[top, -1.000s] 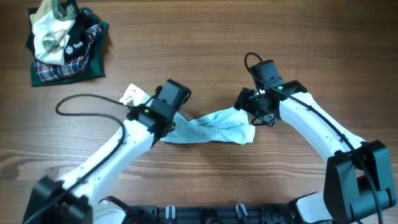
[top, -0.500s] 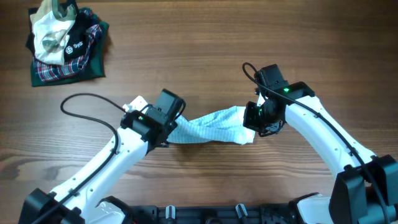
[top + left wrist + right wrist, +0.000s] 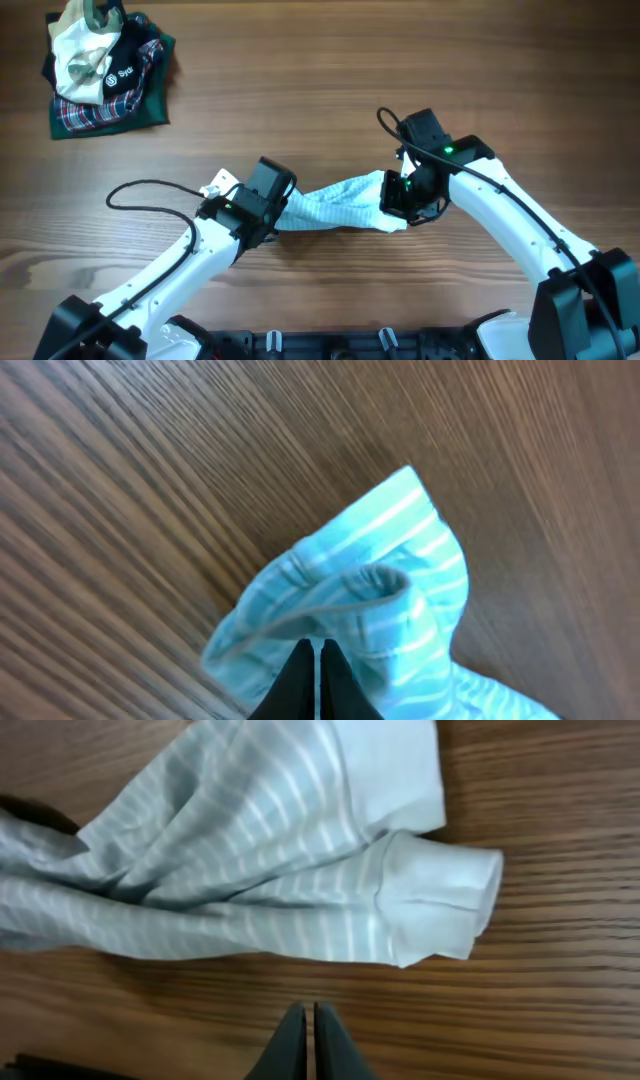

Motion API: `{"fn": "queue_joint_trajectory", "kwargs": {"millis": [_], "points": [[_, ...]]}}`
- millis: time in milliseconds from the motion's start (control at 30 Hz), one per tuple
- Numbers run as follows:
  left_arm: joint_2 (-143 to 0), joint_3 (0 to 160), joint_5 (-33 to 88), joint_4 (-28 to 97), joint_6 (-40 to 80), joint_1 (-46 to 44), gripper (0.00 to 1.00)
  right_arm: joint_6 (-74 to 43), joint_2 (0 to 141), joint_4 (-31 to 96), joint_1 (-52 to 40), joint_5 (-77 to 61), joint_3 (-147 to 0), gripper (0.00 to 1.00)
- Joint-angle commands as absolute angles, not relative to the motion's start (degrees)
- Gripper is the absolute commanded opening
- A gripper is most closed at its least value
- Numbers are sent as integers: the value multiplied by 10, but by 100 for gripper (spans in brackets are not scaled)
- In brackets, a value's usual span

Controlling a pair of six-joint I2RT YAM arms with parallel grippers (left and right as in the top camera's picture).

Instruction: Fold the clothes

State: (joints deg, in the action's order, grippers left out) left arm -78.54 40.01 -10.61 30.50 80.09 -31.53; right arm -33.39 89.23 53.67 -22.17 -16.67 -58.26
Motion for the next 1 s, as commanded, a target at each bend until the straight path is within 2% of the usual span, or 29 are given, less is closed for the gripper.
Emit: {"fn": "queue_joint_trajectory", "kwargs": {"millis": [0, 167, 467, 567, 667, 700, 833, 967], "points": [[-789, 392, -123, 302, 832, -314, 4, -382, 884, 530, -231, -146, -558, 4], [-798, 392, -129, 286, 832, -314, 4, -424, 884, 487, -231, -140, -506, 4], [-886, 392, -129, 219, 832, -314, 4, -422, 884, 478, -231, -141, -499, 4], [-900, 392, -129, 212, 832, -314, 4, -422, 884, 477, -231, -130, -499, 13], [-903, 392, -132, 209, 832, -314, 4, -422, 884, 467, -231, -107, -496, 32], [-903, 392, -133, 209, 832, -314, 4, -422, 884, 464, -231, -101, -493, 35], [-903, 392, -133, 209, 832, -314, 4, -422, 884, 433, -231, -97, -468, 40], [-903, 392, -133, 209, 832, -314, 4, -422, 884, 398, -231, -99, -426, 39]]}}
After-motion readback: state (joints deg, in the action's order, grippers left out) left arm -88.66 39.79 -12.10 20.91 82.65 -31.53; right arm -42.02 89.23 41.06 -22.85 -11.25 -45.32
